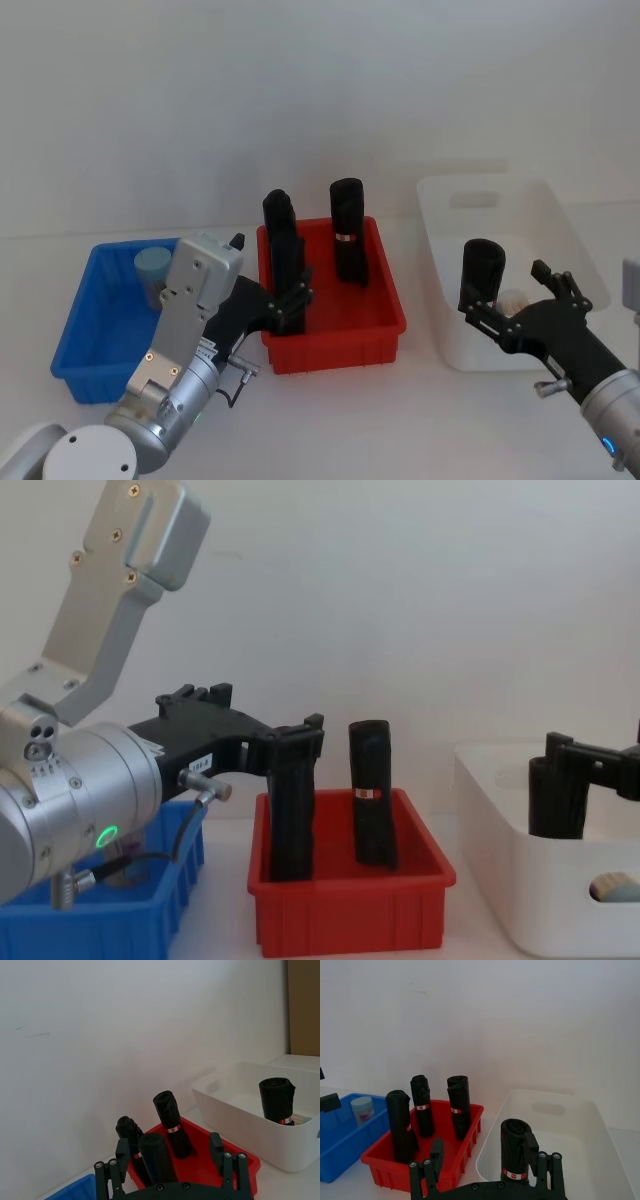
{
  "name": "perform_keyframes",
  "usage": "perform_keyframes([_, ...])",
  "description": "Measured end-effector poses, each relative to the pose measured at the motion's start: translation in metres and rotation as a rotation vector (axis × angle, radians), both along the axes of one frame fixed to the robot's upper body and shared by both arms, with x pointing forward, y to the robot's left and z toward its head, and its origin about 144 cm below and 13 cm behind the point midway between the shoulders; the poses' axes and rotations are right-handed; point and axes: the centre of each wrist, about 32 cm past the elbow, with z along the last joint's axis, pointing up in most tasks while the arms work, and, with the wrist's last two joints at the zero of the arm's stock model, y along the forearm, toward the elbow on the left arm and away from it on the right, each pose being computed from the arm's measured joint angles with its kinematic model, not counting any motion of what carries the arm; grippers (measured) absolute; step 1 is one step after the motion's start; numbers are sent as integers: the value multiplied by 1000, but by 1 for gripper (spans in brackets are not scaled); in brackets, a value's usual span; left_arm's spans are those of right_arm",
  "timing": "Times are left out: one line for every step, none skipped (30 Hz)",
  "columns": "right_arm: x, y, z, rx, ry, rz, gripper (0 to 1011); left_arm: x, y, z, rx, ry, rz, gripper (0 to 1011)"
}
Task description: Pick the cotton swabs from the blue box and place them into the white box.
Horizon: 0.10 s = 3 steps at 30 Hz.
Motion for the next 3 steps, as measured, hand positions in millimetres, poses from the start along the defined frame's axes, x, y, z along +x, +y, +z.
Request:
perform_keyframes([0,0,0,0,1,0,1002,0,0,0,0,0,0,1004])
perform_keyframes([-1,0,0,1,1,0,1001,0,0,0,0,0,0,1004])
perform_keyframes([-1,0,0,1,1,0,1002,0,0,0,0,0,0,1004])
